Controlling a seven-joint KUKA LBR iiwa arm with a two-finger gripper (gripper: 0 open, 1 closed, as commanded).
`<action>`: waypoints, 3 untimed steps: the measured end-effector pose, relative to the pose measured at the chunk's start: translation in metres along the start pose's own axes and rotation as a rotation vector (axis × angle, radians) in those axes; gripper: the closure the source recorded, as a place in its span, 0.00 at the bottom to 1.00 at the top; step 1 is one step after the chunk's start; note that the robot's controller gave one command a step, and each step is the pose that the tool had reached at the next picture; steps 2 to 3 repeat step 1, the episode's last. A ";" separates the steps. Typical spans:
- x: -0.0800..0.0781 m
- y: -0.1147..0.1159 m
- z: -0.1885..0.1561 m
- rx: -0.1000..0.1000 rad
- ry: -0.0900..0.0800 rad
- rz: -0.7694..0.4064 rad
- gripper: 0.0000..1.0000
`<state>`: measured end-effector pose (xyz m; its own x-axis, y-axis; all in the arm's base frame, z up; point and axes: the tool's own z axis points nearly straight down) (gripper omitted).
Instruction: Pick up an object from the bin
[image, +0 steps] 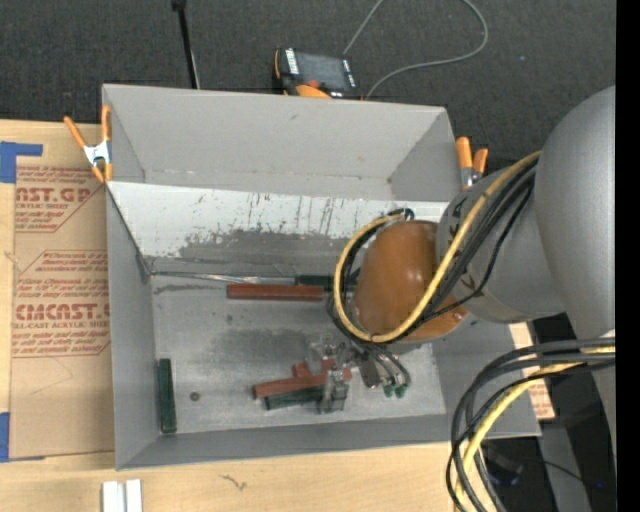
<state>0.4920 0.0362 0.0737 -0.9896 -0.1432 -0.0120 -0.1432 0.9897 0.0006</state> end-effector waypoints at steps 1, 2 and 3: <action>-0.042 0.023 -0.159 0.000 0.001 -0.205 1.00; -0.042 0.023 -0.159 0.000 0.001 -0.205 1.00; -0.042 0.023 -0.159 0.000 0.001 -0.205 1.00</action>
Offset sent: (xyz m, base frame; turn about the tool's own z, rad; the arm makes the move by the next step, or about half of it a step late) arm 0.0343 0.0270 0.1560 -0.2039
